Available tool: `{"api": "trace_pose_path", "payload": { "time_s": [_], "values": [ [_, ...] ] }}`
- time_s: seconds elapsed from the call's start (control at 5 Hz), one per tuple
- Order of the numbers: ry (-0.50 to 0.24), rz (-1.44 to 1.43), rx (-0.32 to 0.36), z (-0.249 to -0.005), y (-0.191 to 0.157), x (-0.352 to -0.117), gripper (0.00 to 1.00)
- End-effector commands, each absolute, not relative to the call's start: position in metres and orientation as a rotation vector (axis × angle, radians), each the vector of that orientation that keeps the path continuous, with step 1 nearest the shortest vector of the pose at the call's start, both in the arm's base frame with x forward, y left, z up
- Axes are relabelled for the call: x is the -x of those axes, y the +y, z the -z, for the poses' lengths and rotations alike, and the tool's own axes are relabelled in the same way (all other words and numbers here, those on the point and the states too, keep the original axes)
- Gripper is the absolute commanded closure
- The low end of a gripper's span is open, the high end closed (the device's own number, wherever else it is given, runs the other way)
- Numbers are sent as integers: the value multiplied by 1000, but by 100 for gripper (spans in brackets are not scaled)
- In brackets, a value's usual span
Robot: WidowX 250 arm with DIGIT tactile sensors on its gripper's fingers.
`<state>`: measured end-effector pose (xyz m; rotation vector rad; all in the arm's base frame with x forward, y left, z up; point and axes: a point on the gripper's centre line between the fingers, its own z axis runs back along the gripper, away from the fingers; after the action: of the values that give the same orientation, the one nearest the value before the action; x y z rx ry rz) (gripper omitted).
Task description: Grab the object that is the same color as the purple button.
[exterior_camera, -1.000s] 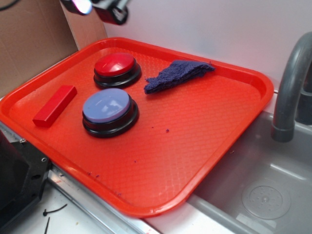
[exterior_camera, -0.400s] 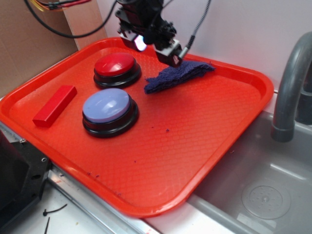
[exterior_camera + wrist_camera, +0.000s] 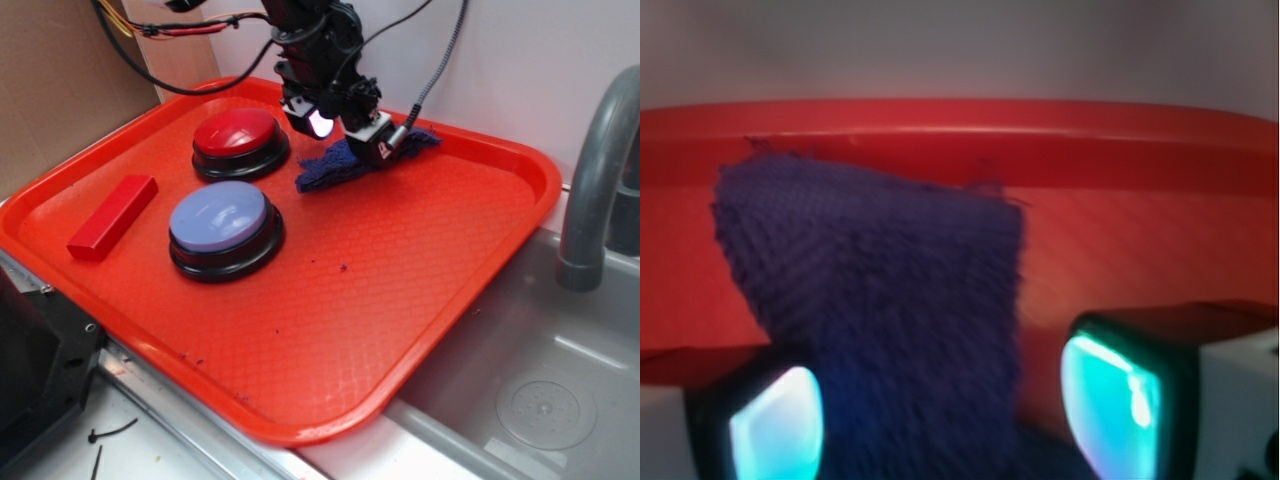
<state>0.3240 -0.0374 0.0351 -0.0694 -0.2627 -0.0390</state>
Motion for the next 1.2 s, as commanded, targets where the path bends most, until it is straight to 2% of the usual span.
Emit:
{"api": "trace_pose_path", "payload": {
  "time_s": [0.0,0.2,0.4,0.6,0.8,1.0],
  "values": [
    [-277,34,71,-32,-23,-353,2],
    [-271,26,94,-30,-21,-355,92],
    [-265,20,83,-30,-22,-356,100],
    [-256,41,79,-38,-23,-354,100],
    [-221,77,65,-57,-24,-346,100],
    [-157,86,104,-86,-32,-329,100]
  ]
}}
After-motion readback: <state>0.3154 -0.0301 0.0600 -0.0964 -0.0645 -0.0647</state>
